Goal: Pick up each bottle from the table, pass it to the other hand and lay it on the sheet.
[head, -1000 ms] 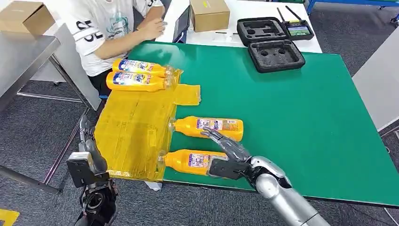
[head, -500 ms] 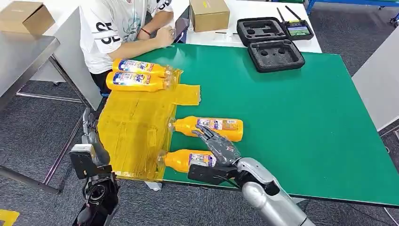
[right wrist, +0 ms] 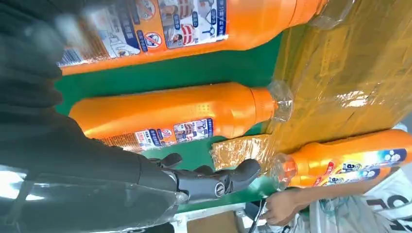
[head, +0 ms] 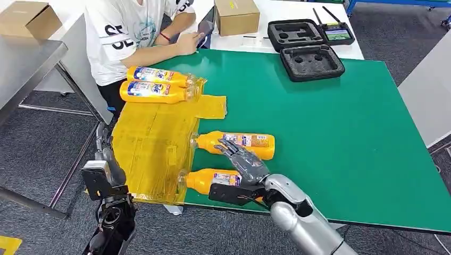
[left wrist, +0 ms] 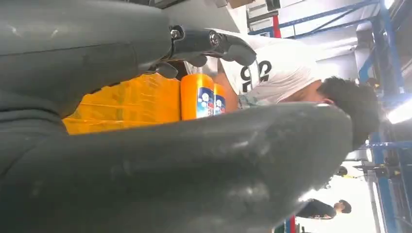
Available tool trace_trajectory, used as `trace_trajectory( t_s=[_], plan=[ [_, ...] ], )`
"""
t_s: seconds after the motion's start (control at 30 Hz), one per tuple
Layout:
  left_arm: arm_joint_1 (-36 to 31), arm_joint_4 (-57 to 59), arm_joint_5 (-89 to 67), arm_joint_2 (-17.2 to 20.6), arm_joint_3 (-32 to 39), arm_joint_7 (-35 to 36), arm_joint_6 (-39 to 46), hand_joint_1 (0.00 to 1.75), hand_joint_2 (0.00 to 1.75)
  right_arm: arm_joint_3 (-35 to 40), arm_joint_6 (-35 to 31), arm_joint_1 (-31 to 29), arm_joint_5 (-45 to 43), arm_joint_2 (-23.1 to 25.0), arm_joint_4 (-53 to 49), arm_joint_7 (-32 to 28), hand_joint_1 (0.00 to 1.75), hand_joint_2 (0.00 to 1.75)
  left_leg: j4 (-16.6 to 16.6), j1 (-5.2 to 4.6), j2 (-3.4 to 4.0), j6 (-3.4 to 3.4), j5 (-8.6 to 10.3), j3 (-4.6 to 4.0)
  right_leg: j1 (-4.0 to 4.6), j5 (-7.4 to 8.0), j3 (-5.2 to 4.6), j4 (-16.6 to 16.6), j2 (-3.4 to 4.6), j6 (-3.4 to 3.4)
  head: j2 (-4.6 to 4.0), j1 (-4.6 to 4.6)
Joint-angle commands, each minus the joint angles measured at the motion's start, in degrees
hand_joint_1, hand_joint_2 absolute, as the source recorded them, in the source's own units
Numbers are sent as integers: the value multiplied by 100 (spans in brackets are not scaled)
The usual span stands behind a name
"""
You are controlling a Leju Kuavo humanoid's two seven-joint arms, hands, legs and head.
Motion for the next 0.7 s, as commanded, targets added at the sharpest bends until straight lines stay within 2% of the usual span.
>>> trace_trajectory(
  t_s=[0.03,0.07,0.37,0.7],
  plan=[
    [-210,423,56,-36,109,13,-19,0,0,179,78,-294,-127,-98,533,-109,0,175,-1,0,4,7,-13,34,4,-11,36,-5,-1,-10,2,0],
    [-210,423,56,-36,109,13,-19,0,0,179,78,-294,-127,-98,533,-109,0,175,-4,-1,1,3,-4,14,0,-4,15,-5,-2,-5,2,0],
    [-202,396,59,-42,116,13,-23,0,0,199,68,-289,-137,-119,492,-120,0,175,-3,-2,2,4,-7,20,1,-6,21,-4,-2,-8,2,0],
    [-241,372,103,-53,133,60,-52,0,0,310,67,62,-117,-192,-11,68,0,175,1,1,-3,5,-12,23,4,-13,27,-3,-8,-10,2,0]
  ],
)
